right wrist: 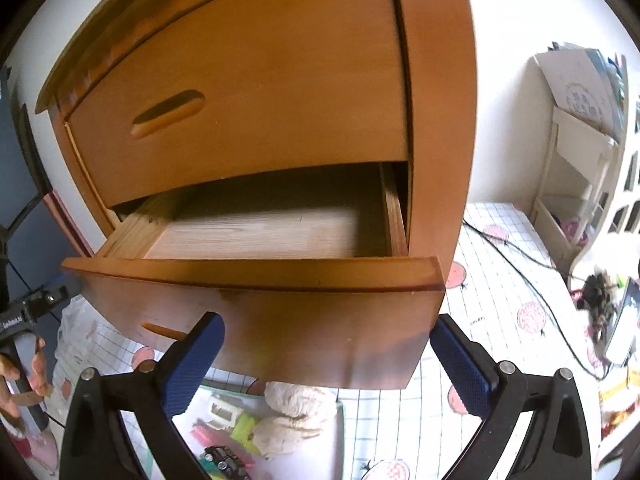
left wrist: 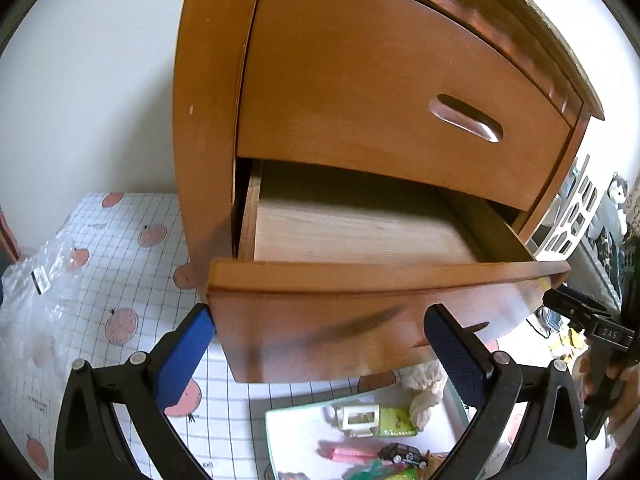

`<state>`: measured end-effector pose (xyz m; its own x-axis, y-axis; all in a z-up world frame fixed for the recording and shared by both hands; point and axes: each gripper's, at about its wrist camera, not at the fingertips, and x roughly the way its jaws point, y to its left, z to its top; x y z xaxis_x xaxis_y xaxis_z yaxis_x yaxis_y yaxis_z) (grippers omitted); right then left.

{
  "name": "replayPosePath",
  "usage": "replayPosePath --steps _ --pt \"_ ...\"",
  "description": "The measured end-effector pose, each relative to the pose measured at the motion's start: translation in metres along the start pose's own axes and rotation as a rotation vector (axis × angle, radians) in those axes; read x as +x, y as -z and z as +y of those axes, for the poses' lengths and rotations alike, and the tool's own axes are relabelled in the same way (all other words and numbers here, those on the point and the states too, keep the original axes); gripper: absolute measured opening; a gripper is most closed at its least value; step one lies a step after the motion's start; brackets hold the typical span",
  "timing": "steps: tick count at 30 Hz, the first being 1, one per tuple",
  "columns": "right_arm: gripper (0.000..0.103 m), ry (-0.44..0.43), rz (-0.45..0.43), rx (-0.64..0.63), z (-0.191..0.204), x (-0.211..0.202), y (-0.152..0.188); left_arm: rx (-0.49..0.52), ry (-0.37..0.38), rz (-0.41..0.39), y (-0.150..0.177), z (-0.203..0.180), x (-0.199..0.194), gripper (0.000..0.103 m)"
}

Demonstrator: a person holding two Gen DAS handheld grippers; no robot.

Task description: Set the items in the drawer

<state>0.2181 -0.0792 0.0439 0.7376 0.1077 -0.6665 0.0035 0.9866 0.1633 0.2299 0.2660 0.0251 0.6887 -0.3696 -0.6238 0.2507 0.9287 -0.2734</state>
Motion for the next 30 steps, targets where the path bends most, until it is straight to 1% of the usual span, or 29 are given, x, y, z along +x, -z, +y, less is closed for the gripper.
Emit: replayPosePath --steps 4,7,11,13,15,17,19,21,25,27,30 --pt "0.103 -0.026 0.029 0.03 0.003 -0.01 0.005 -0.014 0.003 0.01 0.005 -0.008 -0.009 0.103" --pt "0.103 0.01 0.034 0.006 0.011 -0.022 0.009 -0.01 -0.018 0.013 0.014 -0.018 -0.02 0.103" --pt "0.103 0.017 0.063 0.048 0.016 -0.031 0.021 0.007 -0.051 0.029 0.033 -0.034 -0.029 0.103" --pt "0.103 0.031 0.087 0.052 0.021 -0.035 0.032 -0.003 -0.049 0.055 0.044 -0.038 -0.028 0.103" --pt "0.103 0.052 0.121 0.047 0.025 -0.035 0.043 -0.023 -0.039 0.091 0.056 -0.039 -0.024 0.103" --pt "0.103 0.06 0.162 0.048 0.028 -0.033 0.057 -0.031 -0.039 0.144 0.069 -0.04 -0.017 0.103" --pt "0.103 0.063 0.201 0.056 0.031 -0.031 0.07 -0.009 -0.071 0.205 0.079 -0.042 -0.007 0.103" --pt "0.103 0.061 0.24 0.066 0.033 -0.026 0.083 0.001 -0.099 0.246 0.086 -0.045 -0.002 0.103" --pt "0.103 0.047 0.32 0.084 0.041 -0.012 0.111 -0.03 -0.101 0.334 0.104 -0.039 0.016 0.103" --pt "0.103 0.041 0.353 0.074 0.048 -0.002 0.123 -0.026 -0.13 0.385 0.117 -0.036 0.026 0.103" --pt "0.103 0.034 0.404 0.048 0.057 0.014 0.138 -0.031 -0.126 0.458 0.136 -0.033 0.04 0.103"
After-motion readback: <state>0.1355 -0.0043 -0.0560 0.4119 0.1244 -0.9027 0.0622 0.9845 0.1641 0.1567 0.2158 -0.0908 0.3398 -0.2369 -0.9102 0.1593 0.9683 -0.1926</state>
